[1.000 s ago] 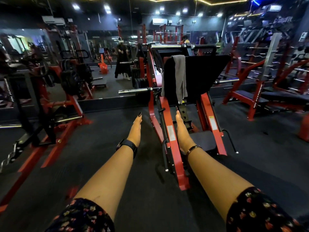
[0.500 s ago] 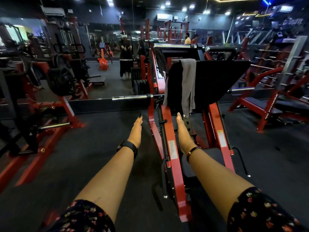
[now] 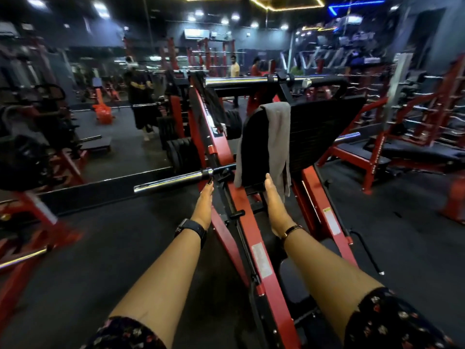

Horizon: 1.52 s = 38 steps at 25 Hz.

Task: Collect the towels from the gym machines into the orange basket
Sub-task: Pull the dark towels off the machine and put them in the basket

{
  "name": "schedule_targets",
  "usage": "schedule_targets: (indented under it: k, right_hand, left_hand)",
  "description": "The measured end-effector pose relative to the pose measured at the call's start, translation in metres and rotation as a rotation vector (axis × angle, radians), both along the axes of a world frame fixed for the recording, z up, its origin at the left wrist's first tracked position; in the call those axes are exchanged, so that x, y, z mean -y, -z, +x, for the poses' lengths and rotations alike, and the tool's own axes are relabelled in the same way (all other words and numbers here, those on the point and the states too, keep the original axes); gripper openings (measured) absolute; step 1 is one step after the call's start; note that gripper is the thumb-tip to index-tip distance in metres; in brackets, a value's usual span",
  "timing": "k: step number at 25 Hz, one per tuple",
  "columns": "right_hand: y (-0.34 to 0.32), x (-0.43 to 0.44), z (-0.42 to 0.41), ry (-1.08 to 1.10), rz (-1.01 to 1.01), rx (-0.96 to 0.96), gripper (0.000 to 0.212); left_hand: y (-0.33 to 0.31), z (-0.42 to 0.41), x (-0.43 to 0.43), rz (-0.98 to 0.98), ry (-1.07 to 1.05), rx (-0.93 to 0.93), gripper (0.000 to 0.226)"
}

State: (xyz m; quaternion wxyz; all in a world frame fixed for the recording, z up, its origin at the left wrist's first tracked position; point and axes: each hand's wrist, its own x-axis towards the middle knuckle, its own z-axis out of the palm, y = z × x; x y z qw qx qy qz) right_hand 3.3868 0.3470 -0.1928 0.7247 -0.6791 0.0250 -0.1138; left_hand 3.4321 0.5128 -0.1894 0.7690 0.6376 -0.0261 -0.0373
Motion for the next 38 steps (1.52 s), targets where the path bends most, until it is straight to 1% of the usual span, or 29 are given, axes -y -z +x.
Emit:
schedule_targets:
  k: [3, 7, 9, 13, 17, 19, 20, 22, 23, 25, 28, 29, 30, 31, 33, 34, 35, 36, 37, 38]
  right_hand:
    - [-0.006, 0.005, 0.041, 0.064, 0.032, -0.013, 0.055]
    - [-0.01, 0.024, 0.086, 0.111, 0.027, 0.008, 0.057]
    - [-0.015, 0.035, 0.11, 0.13, 0.039, 0.027, 0.055]
    - [-0.023, 0.063, 0.168, 0.188, -0.067, 0.062, 0.056]
    - [-0.044, 0.094, 0.235, 0.269, -0.149, 0.104, 0.056]
    - [-0.058, 0.108, 0.264, 0.32, -0.24, 0.106, 0.056]
    - [-0.064, 0.114, 0.278, 0.342, -0.325, 0.09, 0.058]
    - [-0.07, 0.124, 0.301, 0.389, -0.542, 0.036, 0.065]
    - [-0.072, 0.127, 0.31, 0.413, -0.638, 0.013, 0.069]
    - [-0.073, 0.13, 0.326, 0.452, -0.746, -0.007, 0.075]
    - [-0.079, 0.137, 0.349, 0.514, -0.795, -0.014, 0.079]
    - [-0.083, 0.14, 0.357, 0.539, -0.79, -0.016, 0.079]
    - [-0.087, 0.144, 0.363, 0.565, -0.777, -0.017, 0.079]
    - [-0.09, 0.148, 0.368, 0.589, -0.763, -0.017, 0.079]
    - [-0.09, 0.153, 0.374, 0.627, -0.749, -0.023, 0.079]
    - [-0.088, 0.156, 0.377, 0.633, -0.742, -0.034, 0.08]
    - [-0.085, 0.159, 0.38, 0.628, -0.728, -0.041, 0.081]
    - [-0.081, 0.16, 0.382, 0.618, -0.704, -0.033, 0.083]
    - [-0.078, 0.161, 0.385, 0.608, -0.674, -0.005, 0.086]
    - [-0.076, 0.161, 0.387, 0.603, -0.641, 0.036, 0.09]
  left_hand:
    - [-0.005, 0.059, 0.015, 0.003, 0.093, 0.005, 0.051]
    - [-0.014, 0.102, 0.051, 0.025, 0.221, 0.051, 0.048]
    - [-0.021, 0.126, 0.071, -0.001, 0.277, 0.075, 0.048]
    - [-0.031, 0.201, 0.1, -0.026, 0.266, 0.148, 0.049]
    - [-0.06, 0.26, 0.119, -0.013, 0.222, 0.206, 0.066]
    - [-0.078, 0.287, 0.131, -0.007, 0.199, 0.27, 0.061]
    - [-0.088, 0.299, 0.138, 0.031, 0.191, 0.304, 0.064]
    - [-0.102, 0.321, 0.153, 0.162, 0.204, 0.373, 0.086]
    - [-0.105, 0.331, 0.16, 0.23, 0.228, 0.412, 0.092]
    - [-0.109, 0.352, 0.171, 0.348, 0.263, 0.477, 0.089]
    - [-0.116, 0.381, 0.182, 0.487, 0.281, 0.528, 0.08]
    - [-0.119, 0.394, 0.184, 0.486, 0.316, 0.518, 0.075]
    - [-0.125, 0.398, 0.186, 0.424, 0.36, 0.463, 0.065]
    - [-0.127, 0.406, 0.189, 0.343, 0.395, 0.372, 0.051]
    - [-0.126, 0.416, 0.192, 0.265, 0.522, 0.257, 0.027]
    - [-0.126, 0.419, 0.191, 0.206, 0.595, 0.143, 0.027]
    - [-0.124, 0.428, 0.193, 0.121, 0.614, 0.074, 0.034]
    - [-0.124, 0.424, 0.189, 0.031, 0.589, 0.033, 0.038]
    - [-0.127, 0.419, 0.187, -0.132, 0.524, -0.099, 0.049]
    - [-0.134, 0.419, 0.188, -0.501, 0.479, -0.342, 0.057]
